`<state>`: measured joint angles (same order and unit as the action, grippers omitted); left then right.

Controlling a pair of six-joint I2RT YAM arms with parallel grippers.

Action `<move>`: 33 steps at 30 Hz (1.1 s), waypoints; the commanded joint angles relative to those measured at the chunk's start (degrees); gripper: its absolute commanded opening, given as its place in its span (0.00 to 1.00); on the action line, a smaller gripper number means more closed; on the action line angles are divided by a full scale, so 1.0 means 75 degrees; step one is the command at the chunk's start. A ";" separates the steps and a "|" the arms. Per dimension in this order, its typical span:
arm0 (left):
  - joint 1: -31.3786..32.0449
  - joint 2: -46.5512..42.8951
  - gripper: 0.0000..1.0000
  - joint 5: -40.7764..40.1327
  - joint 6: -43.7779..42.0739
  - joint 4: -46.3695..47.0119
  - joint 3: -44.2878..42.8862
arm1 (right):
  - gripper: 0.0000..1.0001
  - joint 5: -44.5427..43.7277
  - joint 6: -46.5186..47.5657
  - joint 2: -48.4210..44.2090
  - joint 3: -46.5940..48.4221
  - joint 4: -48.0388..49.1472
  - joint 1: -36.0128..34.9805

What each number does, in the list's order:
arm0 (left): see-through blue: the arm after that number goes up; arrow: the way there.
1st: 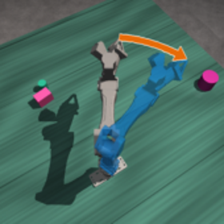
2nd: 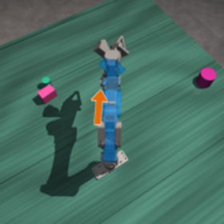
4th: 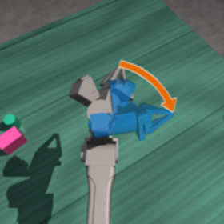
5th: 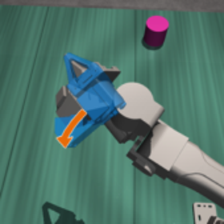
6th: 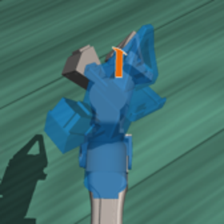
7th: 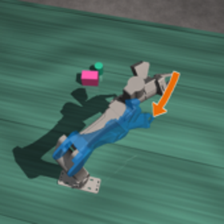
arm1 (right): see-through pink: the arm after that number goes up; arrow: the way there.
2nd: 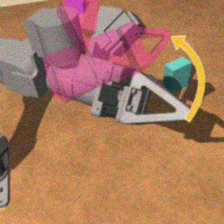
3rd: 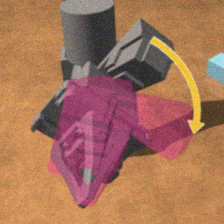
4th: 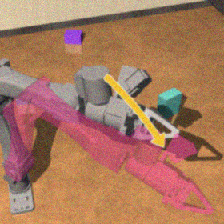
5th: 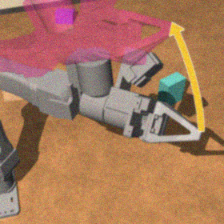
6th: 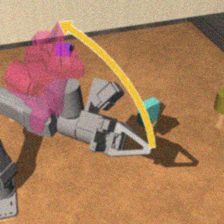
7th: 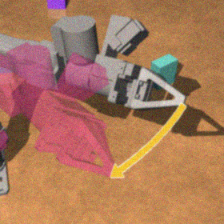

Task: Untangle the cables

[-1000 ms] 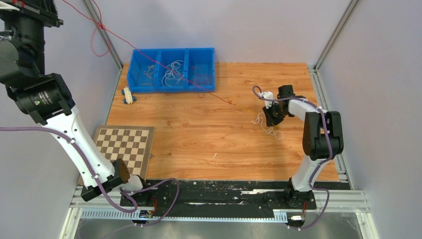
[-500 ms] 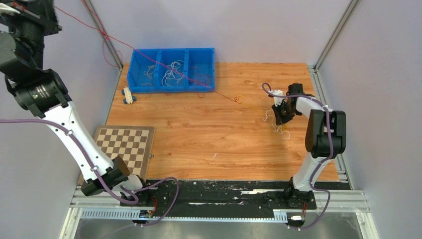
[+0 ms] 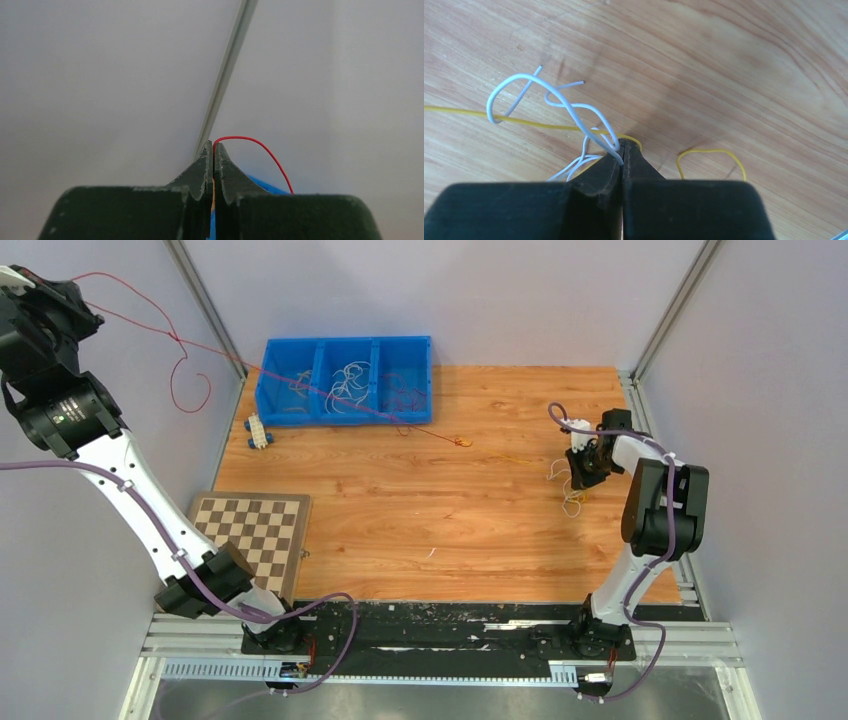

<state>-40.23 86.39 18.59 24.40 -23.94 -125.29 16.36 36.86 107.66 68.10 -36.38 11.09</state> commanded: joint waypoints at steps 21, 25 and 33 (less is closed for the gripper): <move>-0.0105 -0.0352 0.00 0.1382 -0.1230 -0.0478 0.1365 | 0.00 -0.0983 0.0769 0.0406 -0.0942 -0.0962 0.0871; 0.0535 -0.1329 0.00 0.3795 -0.0263 0.1173 0.2600 | 0.00 -0.0433 0.0698 0.0235 -0.0782 -0.1302 0.0748; 0.1195 -0.1887 0.00 0.5424 0.1907 0.2854 0.2300 | 0.00 0.0138 0.0583 0.0187 -0.0356 -0.1725 0.0593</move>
<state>-31.51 75.59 49.60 27.09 -15.77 -103.81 15.20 41.58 105.38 67.29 -37.82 16.19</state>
